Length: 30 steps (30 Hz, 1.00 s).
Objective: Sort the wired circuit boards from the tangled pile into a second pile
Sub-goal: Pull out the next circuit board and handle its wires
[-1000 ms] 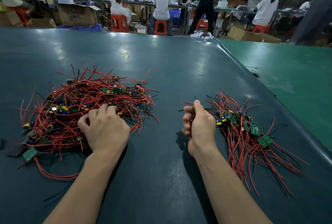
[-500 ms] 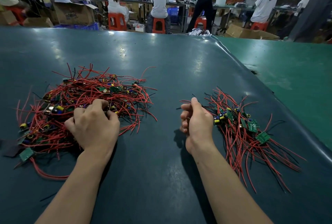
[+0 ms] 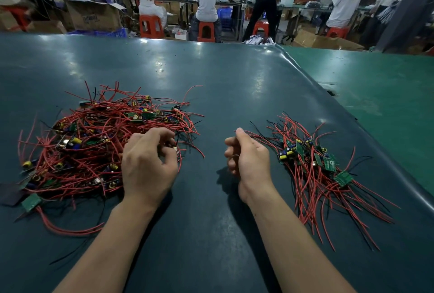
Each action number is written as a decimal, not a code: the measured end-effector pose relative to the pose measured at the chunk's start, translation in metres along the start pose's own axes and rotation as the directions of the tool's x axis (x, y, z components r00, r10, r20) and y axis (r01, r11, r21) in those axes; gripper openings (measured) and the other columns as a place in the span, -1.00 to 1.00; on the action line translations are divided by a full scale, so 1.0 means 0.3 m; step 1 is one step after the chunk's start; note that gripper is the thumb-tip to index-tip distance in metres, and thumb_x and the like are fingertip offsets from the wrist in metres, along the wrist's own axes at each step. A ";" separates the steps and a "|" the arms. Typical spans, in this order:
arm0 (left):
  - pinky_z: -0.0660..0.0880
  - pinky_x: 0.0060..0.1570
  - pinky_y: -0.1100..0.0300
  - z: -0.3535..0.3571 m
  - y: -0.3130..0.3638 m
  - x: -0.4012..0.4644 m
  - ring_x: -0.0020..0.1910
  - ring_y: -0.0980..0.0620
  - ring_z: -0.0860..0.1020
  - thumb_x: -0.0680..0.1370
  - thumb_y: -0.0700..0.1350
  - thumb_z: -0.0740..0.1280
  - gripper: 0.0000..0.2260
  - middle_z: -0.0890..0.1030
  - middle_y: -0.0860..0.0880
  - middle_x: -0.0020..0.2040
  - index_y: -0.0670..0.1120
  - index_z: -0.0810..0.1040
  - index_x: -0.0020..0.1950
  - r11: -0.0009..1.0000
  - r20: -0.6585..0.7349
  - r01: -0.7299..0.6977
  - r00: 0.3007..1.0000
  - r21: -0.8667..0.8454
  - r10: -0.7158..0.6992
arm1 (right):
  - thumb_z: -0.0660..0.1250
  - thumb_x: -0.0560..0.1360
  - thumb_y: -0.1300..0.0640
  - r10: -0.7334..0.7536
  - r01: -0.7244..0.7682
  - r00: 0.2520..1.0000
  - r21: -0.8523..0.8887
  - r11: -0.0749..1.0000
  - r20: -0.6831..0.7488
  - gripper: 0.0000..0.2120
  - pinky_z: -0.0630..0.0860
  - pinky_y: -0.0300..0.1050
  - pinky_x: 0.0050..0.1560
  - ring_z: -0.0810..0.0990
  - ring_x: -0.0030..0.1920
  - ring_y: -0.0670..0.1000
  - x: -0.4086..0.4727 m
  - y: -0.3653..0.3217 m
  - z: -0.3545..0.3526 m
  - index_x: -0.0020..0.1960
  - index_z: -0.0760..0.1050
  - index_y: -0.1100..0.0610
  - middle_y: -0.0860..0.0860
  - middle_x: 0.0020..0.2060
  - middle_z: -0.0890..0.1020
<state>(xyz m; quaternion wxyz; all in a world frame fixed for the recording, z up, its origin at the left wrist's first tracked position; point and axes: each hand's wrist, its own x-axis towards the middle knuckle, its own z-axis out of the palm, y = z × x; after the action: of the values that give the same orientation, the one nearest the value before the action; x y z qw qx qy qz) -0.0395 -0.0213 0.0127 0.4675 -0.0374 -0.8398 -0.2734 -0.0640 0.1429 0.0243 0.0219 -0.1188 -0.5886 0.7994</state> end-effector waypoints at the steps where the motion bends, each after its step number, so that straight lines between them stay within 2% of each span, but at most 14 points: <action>1: 0.44 -0.11 0.03 0.001 0.004 0.001 -0.22 -0.07 0.47 0.40 -0.31 0.28 -0.83 0.57 0.03 -0.21 -0.17 0.61 -0.08 1.000 0.003 0.000 1.000 -0.017 0.000 | 0.25 0.61 -0.01 -0.005 0.006 1.000 -0.022 1.000 0.018 -0.66 0.21 -0.34 -0.58 0.31 -0.60 -0.11 -0.004 0.001 0.003 -0.29 0.52 0.11 -0.07 -0.56 0.49; 3: 0.42 -0.09 0.02 -0.005 0.009 -0.001 -0.21 0.00 0.44 0.40 -0.31 0.30 -0.85 0.52 0.08 -0.19 -0.17 0.60 -0.10 0.999 -0.041 -0.013 0.999 -0.043 0.011 | 0.26 0.61 0.01 -0.026 0.029 0.998 -0.061 0.998 0.049 -0.66 0.23 -0.35 -0.58 0.33 -0.60 -0.11 -0.012 0.004 0.011 -0.29 0.52 0.13 -0.06 -0.56 0.50; 6: 0.45 -0.10 -0.03 -0.010 0.013 -0.008 -0.19 0.00 0.47 0.43 -0.29 0.30 -0.87 0.58 0.01 -0.16 -0.18 0.59 -0.08 0.993 -0.098 -0.068 0.993 -0.092 0.059 | 0.26 0.61 0.02 -0.036 0.044 0.996 -0.098 0.994 0.082 -0.65 0.21 -0.35 -0.59 0.32 -0.62 -0.11 -0.018 0.009 0.016 -0.29 0.52 0.15 -0.05 -0.56 0.50; 9: 0.52 -0.09 -0.12 -0.010 0.019 -0.012 -0.09 -0.04 0.56 0.45 -0.30 0.34 -0.92 0.60 0.00 -0.05 -0.20 0.57 -0.08 0.978 -0.089 -0.131 0.989 -0.161 0.118 | 0.26 0.61 0.00 -0.020 0.034 0.993 -0.118 0.992 0.115 -0.65 0.18 -0.34 -0.60 0.30 -0.62 -0.10 -0.021 0.013 0.022 -0.28 0.52 0.15 -0.03 -0.54 0.51; 12: 0.54 -0.13 -0.12 0.000 0.023 -0.012 -0.10 -0.03 0.58 0.46 -0.29 0.42 -0.94 0.60 -0.03 -0.05 -0.21 0.56 -0.13 0.977 -0.056 -0.125 0.992 -0.171 0.117 | 0.26 0.61 0.00 -0.022 0.039 0.992 -0.130 0.991 0.127 -0.65 0.18 -0.34 -0.60 0.30 -0.63 -0.09 -0.022 0.017 0.023 -0.27 0.52 0.16 -0.03 -0.54 0.52; 16: 0.57 -0.13 0.05 0.005 0.026 -0.018 -0.14 0.03 0.59 0.49 -0.30 0.43 -0.88 0.61 -0.01 -0.05 -0.18 0.58 -0.01 0.971 0.034 -0.033 0.999 -0.236 0.043 | 0.27 0.61 0.01 -0.063 0.088 0.987 -0.172 0.981 0.149 -0.66 0.24 -0.32 -0.57 0.33 -0.60 -0.10 -0.023 0.025 0.020 -0.26 0.53 0.18 -0.03 -0.53 0.53; 19: 0.56 -0.21 0.07 0.008 0.034 -0.023 -0.23 0.09 0.58 0.47 -0.29 0.45 -0.85 0.62 0.04 -0.10 -0.13 0.59 0.00 0.955 0.150 0.079 0.988 -0.286 -0.037 | 0.28 0.60 0.00 -0.140 0.188 0.974 -0.287 0.939 0.181 -0.66 0.34 -0.20 -0.42 0.39 -0.51 -0.06 -0.023 0.039 0.022 -0.29 0.54 0.13 -0.03 -0.50 0.55; 21: 0.55 -0.18 0.06 0.014 0.038 -0.027 -0.20 0.08 0.58 0.44 -0.34 0.45 -0.85 0.62 0.02 -0.10 -0.13 0.61 -0.07 0.958 0.222 0.078 0.975 -0.275 -0.016 | 0.30 0.59 -0.02 -0.176 0.244 0.960 -0.345 0.906 0.216 -0.66 0.38 -0.10 -0.33 0.43 -0.46 -0.04 -0.026 0.049 0.027 -0.31 0.54 0.11 -0.03 -0.49 0.57; 25: 0.56 -0.12 0.03 0.017 0.041 -0.025 -0.13 0.04 0.59 0.40 -0.39 0.44 -0.83 0.62 0.01 -0.10 -0.14 0.64 -0.13 0.963 0.296 0.083 0.955 -0.255 -0.004 | 0.31 0.57 -0.04 -0.195 0.287 0.945 -0.378 0.880 0.262 -0.65 0.41 -0.07 -0.36 0.44 -0.48 -0.04 -0.032 0.063 0.035 -0.27 0.55 0.17 -0.02 -0.49 0.58; 30: 0.53 -0.12 0.16 0.011 0.049 -0.024 -0.14 0.06 0.59 0.39 -0.38 0.44 -0.82 0.62 0.03 -0.10 -0.13 0.64 -0.14 0.967 0.330 0.105 0.944 -0.231 -0.024 | 0.31 0.55 -0.08 -0.208 0.298 0.942 -0.372 0.879 0.262 -0.64 0.42 -0.05 -0.32 0.45 -0.46 -0.04 -0.029 0.062 0.029 -0.27 0.56 0.16 -0.02 -0.47 0.59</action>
<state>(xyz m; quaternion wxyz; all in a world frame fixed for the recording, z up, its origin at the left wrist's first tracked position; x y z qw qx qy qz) -0.0332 -0.0058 0.0117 0.3054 -0.1119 -0.8657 -0.3804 -0.0556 0.1275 0.0105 0.0381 0.0443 -0.7511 0.6576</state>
